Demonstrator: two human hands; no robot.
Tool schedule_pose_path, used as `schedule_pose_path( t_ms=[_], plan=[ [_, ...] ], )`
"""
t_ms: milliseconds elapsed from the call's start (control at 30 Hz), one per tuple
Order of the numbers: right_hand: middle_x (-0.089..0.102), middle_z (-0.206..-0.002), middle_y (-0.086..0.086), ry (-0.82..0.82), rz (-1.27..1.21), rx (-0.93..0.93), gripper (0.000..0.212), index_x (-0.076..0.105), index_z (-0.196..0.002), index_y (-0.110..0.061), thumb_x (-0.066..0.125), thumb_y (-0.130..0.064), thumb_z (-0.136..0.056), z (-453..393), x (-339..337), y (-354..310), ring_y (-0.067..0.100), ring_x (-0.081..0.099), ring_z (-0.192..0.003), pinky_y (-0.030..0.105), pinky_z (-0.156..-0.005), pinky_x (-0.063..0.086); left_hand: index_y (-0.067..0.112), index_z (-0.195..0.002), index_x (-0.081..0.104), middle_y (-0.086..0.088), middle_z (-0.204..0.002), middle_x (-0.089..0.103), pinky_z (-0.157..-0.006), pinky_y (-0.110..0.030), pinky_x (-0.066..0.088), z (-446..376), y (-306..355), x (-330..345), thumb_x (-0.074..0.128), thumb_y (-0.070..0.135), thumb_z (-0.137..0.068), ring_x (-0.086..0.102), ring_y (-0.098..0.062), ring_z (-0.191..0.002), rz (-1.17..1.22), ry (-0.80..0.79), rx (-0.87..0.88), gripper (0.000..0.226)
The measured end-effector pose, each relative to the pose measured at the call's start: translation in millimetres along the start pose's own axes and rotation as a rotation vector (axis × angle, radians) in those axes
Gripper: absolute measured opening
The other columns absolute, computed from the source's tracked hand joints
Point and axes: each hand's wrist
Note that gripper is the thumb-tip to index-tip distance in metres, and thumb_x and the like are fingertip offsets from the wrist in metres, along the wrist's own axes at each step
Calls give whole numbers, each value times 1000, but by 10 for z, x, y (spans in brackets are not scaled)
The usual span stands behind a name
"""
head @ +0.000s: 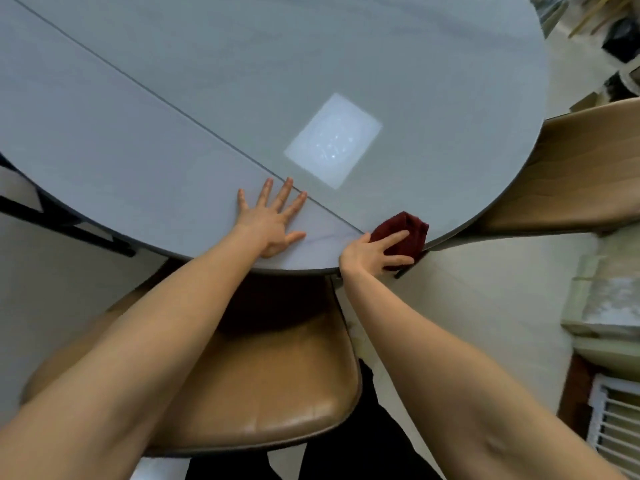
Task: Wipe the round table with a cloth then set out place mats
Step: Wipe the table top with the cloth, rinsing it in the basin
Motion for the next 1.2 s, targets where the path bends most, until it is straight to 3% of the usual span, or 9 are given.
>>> schedule_pose_path(
  t_ms=[233, 500, 667, 867, 1033, 1200],
  plan=[
    [-14, -157, 22, 41, -78, 123, 66, -17, -152, -17, 28, -29, -105, 1226, 626, -245, 42, 12, -143, 45, -114, 27, 39, -144, -26, 9, -153, -33, -110, -67, -1, 573, -1203, 335, 18, 65, -94, -22, -26, -145, -59, 30, 79, 72],
    [-12, -158, 21, 81, -51, 152, 65, -15, -153, -12, 28, -21, -104, 1872, 1119, -373, 42, 15, -141, 44, -112, 32, 42, -136, -35, 8, -148, -39, -111, -66, -2, 935, -2289, 461, 13, 64, -95, -24, -26, -144, -155, 51, 172, 67],
    [-9, -156, 28, 159, -135, 252, 66, -13, -153, -20, 30, -25, -103, 2013, 1324, -506, 42, 17, -141, 46, -112, 29, 40, -140, -32, 6, -153, -33, -115, -61, 6, 867, -2913, 307, 21, 66, -94, -19, -25, -146, -255, 21, 240, 75],
    [3, -156, 24, 348, -149, 360, 63, -5, -155, -25, 30, -34, -102, 1964, 1530, -729, 42, 42, -124, 45, -105, 34, 39, -147, -20, 7, -157, -24, -116, -58, 5, 542, -3410, -15, 27, 73, -88, -15, -22, -147, -363, 22, 555, 83],
    [16, -151, 22, 428, -172, 495, 64, -2, -155, -25, 31, -38, -101, 2248, 1948, -971, 37, 49, -114, 40, -100, 39, 34, -151, -11, 5, -159, -17, -118, -49, 1, 298, -3662, -216, 30, 58, -96, -10, -20, -148, -433, -30, 783, 73],
    [18, -149, 22, 431, -207, 581, 65, -3, -155, -23, 31, -40, -102, 2726, 2439, -1306, 35, 48, -113, 39, -100, 39, 34, -151, -11, 4, -160, -17, -119, -47, 1, 79, -4030, -394, 29, 54, -99, -10, -19, -148, -500, -61, 825, 69]
  ],
)
Point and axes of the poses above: each hand's wrist, its own z-axis away from the middle knuckle, its own x-axis out of the palm, y = z × x
